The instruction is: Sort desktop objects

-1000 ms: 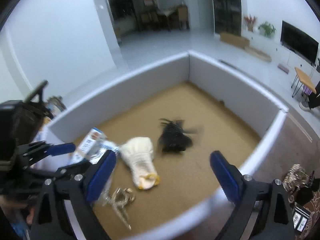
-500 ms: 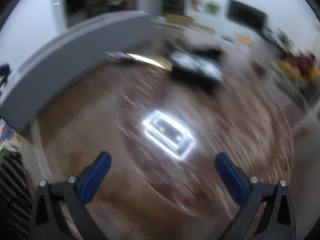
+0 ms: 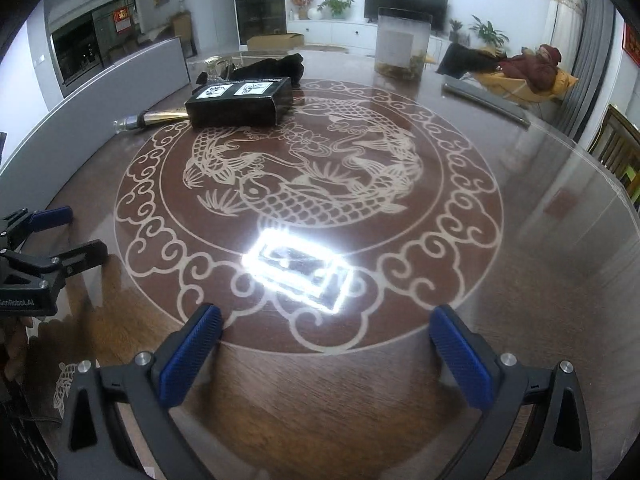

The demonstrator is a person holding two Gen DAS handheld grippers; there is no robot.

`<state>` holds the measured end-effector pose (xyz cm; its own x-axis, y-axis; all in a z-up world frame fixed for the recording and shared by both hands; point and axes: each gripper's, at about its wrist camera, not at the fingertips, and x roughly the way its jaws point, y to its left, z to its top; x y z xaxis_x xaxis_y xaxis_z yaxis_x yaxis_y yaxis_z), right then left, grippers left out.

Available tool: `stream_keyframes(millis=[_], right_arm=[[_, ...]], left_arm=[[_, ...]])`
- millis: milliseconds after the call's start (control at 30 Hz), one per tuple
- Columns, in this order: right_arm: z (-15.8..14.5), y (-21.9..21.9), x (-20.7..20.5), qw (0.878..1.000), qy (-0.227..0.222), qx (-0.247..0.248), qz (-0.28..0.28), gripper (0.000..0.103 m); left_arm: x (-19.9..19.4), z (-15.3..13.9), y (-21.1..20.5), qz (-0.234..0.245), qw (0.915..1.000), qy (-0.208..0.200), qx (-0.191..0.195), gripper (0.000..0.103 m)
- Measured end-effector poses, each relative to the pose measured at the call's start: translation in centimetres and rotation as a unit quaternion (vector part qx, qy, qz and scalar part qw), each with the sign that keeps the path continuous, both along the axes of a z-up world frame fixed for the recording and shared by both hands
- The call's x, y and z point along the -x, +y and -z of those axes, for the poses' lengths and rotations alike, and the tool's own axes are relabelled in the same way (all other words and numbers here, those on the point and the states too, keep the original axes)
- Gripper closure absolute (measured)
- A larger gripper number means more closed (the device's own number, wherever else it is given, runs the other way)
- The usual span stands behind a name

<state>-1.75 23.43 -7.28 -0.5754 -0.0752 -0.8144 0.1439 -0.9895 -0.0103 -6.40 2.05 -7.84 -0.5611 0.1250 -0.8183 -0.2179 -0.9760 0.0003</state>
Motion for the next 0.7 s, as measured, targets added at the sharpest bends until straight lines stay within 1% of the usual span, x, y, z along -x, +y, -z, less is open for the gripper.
stream_keyframes(millis=[700], right_arm=[[-0.01, 0.01, 0.01, 1.0, 0.0, 0.0, 0.0, 0.0]], left_arm=[[0.29, 0.17, 0.05, -0.001, 1.0, 0.0, -0.001, 0.0]])
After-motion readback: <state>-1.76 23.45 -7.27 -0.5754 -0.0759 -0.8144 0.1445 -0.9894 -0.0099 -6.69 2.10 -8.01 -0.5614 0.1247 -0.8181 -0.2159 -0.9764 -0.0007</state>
